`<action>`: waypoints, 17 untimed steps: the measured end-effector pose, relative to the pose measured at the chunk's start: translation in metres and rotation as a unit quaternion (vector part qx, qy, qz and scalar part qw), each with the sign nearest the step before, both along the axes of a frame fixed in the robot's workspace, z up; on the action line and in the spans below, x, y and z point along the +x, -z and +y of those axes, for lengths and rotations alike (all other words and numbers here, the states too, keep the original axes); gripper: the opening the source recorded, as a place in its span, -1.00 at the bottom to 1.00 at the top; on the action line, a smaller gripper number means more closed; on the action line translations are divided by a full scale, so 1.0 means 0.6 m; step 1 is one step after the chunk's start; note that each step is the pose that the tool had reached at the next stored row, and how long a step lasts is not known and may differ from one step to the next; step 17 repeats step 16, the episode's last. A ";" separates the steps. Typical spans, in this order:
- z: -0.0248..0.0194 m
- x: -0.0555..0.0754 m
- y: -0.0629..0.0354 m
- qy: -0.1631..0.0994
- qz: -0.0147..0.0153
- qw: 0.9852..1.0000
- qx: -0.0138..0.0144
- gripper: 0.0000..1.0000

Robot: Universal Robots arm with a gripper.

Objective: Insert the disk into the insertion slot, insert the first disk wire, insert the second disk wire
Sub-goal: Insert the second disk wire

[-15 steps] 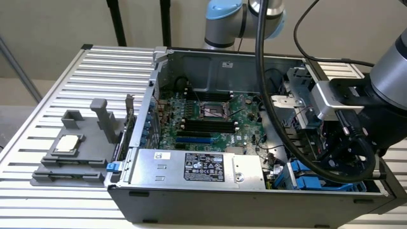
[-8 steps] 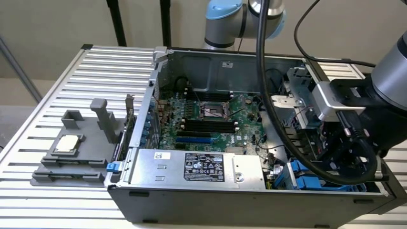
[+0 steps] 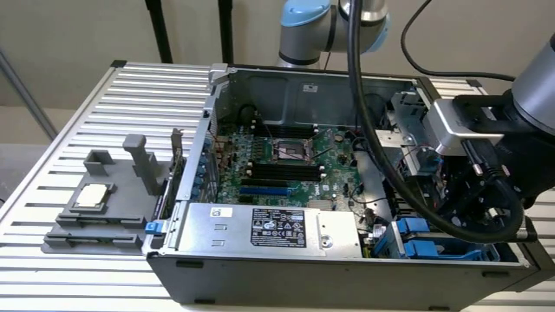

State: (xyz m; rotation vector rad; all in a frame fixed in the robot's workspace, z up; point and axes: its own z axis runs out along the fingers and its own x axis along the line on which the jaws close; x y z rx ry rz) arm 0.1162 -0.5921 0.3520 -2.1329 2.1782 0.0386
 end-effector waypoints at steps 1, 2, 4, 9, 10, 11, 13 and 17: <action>-0.0003 -0.004 -0.001 0.000 0.000 1.000 0.000 -0.51; -0.0006 -0.010 -0.002 0.000 -0.001 1.000 0.000 -0.51; -0.0008 -0.020 -0.005 0.000 -0.003 1.000 0.000 -0.51; -0.0008 -0.029 -0.006 0.000 -0.011 1.000 0.000 -0.51; -0.0008 -0.028 -0.006 0.000 -0.011 1.000 0.000 -0.51; -0.0008 -0.028 -0.006 0.000 -0.011 1.000 0.000 -0.51; -0.0008 -0.029 -0.006 0.000 -0.011 1.000 0.000 -0.51; -0.0007 -0.029 -0.006 0.000 -0.011 1.000 0.000 -0.51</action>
